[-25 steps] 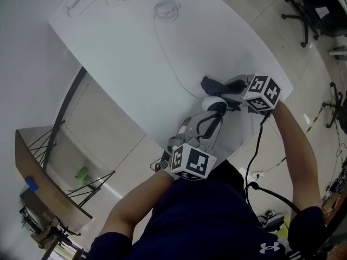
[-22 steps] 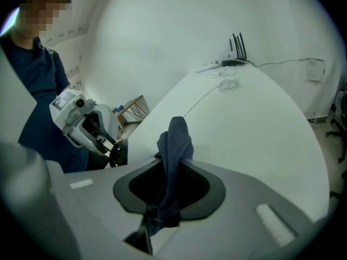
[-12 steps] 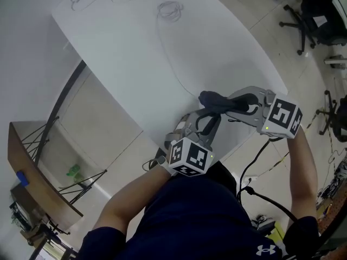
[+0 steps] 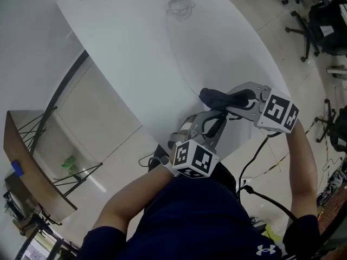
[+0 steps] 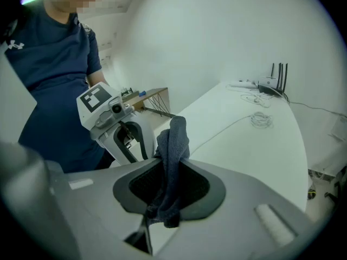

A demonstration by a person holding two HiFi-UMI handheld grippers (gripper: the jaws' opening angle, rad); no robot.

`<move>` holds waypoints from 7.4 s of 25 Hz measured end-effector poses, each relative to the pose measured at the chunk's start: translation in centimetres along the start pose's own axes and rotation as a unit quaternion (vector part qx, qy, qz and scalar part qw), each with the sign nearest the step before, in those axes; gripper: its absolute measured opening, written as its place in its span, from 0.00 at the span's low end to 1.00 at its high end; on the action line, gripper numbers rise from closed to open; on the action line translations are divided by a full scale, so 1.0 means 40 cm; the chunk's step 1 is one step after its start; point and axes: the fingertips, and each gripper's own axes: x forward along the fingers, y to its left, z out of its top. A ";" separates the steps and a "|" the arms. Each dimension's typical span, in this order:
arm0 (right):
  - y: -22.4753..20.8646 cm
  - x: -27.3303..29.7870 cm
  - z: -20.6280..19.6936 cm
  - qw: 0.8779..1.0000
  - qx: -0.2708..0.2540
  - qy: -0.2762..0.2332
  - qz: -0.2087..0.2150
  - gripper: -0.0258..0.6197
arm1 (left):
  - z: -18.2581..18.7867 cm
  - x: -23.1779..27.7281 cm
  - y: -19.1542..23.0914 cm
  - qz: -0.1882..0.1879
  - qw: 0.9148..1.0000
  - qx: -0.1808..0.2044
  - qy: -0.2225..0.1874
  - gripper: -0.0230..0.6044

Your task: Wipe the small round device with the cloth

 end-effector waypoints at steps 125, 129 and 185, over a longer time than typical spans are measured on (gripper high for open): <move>0.181 -0.172 -0.154 0.628 0.491 -0.569 -0.201 0.23 | 0.036 -0.041 0.116 -0.254 0.946 -0.137 0.146 0.18; 0.152 -0.159 -0.161 0.633 0.498 -0.556 -0.206 0.23 | -0.020 -0.015 0.193 -0.266 0.923 -0.221 0.171 0.19; 0.129 -0.138 -0.140 0.646 0.501 -0.539 -0.205 0.20 | -0.268 -0.041 0.164 0.031 0.884 -0.465 0.042 0.19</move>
